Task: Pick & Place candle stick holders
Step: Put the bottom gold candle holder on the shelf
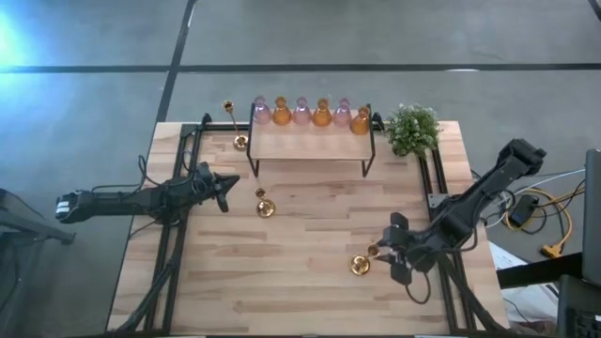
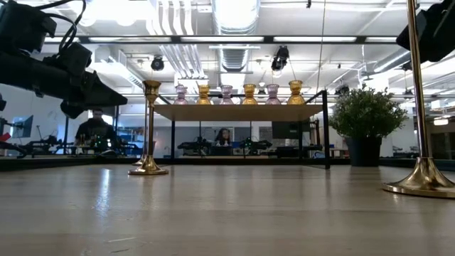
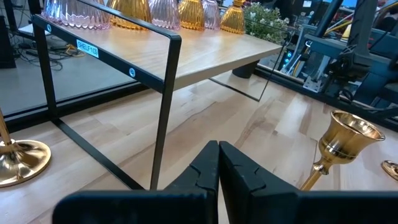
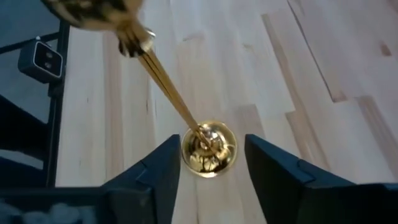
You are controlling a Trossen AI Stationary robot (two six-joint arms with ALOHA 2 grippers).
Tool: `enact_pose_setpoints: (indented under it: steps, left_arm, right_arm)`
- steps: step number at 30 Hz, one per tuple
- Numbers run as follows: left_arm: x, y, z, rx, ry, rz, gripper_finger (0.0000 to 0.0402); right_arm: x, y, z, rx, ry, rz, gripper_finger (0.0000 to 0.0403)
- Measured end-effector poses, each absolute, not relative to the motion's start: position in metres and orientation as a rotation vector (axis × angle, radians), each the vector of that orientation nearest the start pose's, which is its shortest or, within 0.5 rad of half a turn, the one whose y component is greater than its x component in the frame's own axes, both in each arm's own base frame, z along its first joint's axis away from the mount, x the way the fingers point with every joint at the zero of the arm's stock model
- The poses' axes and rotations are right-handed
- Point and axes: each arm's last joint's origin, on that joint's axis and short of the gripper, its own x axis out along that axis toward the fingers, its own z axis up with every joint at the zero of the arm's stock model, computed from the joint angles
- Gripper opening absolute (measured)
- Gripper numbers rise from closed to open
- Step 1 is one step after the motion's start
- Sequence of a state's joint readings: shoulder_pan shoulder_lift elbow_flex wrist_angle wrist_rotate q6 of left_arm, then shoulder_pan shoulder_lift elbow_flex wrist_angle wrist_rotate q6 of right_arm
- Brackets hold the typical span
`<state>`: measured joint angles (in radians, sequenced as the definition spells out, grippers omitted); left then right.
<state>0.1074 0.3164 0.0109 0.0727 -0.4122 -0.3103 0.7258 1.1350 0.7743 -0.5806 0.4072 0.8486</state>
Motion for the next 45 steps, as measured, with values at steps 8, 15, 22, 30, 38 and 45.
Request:
enact_pose_setpoints:
  steps: [8,15,22,30,38,45]
  left_arm:
    - [0.111,0.024,0.147,-0.266,0.151,0.549,0.0014]
    - [0.111,0.024,0.147,-0.266,0.152,0.549,0.0014]
    - [0.111,0.024,0.147,-0.266,0.153,0.549,0.0014]
    - [0.111,0.024,0.147,-0.266,0.153,0.549,0.0014]
    - [0.111,0.024,0.147,-0.266,0.153,0.549,0.0014]
    - [0.111,0.024,0.147,-0.266,0.153,0.549,0.0014]
  right_arm:
    - [0.183,0.146,0.229,0.277,0.772,-0.056,0.0184]
    - [0.192,0.151,0.228,0.29,0.702,-0.074,0.0147]
    - [0.197,0.141,0.243,0.297,0.621,-0.147,0.0022]
    - [0.201,0.069,0.38,0.227,0.274,-0.354,0.0011]
    - [0.171,-0.002,0.495,0.19,0.097,-0.299,0.001]
    - [0.179,-0.021,0.526,0.093,0.14,-0.267,0.001]
